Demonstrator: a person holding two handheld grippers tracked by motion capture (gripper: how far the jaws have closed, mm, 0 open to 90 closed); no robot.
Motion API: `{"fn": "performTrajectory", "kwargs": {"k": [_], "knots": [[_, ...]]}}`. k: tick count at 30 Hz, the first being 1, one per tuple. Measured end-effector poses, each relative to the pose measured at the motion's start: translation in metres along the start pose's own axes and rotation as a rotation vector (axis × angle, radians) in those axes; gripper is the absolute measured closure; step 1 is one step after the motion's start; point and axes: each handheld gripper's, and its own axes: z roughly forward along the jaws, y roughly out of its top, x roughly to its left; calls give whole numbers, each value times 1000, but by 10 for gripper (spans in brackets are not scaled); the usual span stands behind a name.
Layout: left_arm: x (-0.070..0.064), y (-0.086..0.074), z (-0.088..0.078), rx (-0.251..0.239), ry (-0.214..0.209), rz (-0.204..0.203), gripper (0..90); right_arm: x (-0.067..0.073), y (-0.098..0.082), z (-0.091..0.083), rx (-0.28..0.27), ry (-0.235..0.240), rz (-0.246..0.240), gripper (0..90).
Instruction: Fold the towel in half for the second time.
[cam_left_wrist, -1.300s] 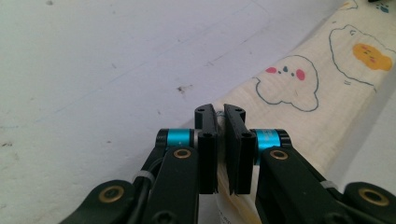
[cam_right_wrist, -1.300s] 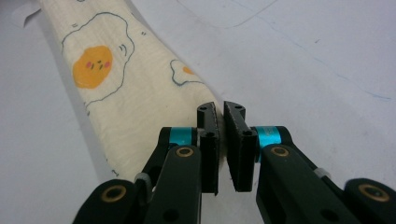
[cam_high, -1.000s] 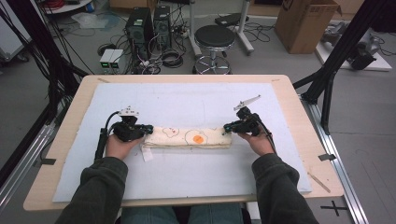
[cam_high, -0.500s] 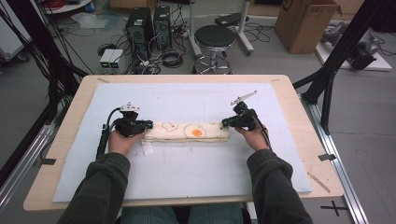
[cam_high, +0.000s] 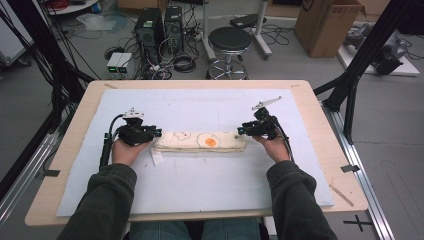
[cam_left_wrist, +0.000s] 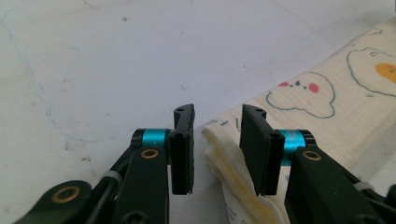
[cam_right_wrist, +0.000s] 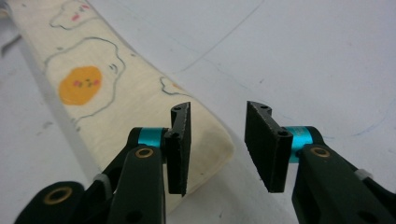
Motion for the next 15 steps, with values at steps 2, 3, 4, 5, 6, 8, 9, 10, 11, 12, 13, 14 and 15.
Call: {"fn": "performTrajectory", "kwargs": {"k": [2, 3, 4, 5, 6, 8, 9, 10, 11, 12, 13, 14, 15], "knots": [[0, 0, -3, 6, -2, 10, 630, 1, 0, -3, -9, 8, -1, 578], [-1, 0, -4, 4, -5, 4, 622, 2, 1, -4, -15, 5, -4, 570], [-1, 1, -5, 9, -7, 7, 608, 3, 1, -5, -20, 6, -4, 558], [-1, 0, -6, 8, -6, 6, 600, 4, 1, -6, -28, 8, -4, 547], [-2, 1, -7, 6, -14, 8, 599, 4, 1, -7, -35, 8, -8, 539], [-2, 1, -9, 6, -18, 17, 589, 6, 2, -9, -45, 11, -2, 508], [-3, 1, -10, 2, -22, 14, 583, 7, 3, -10, -55, 10, -4, 485], [-4, 2, -11, 3, -25, 20, 572, 7, 3, -11, -61, 15, 3, 469], [-5, 2, -12, -1, -32, 19, 566, 7, 3, -13, -69, 24, 15, 452], [-6, 2, -13, -3, -37, 21, 562, 7, 3, -13, -79, 27, 20, 426], [-8, 3, -13, -3, -38, 28, 551, 8, 3, -14, -81, 27, 25, 412], [-10, 3, -15, -1, -47, 34, 539, 9, 3, -15, -79, 26, 25, 403], [-11, 3, -16, 4, -50, 44, 539, 10, 3, -16, -80, 27, 18, 389]]}}
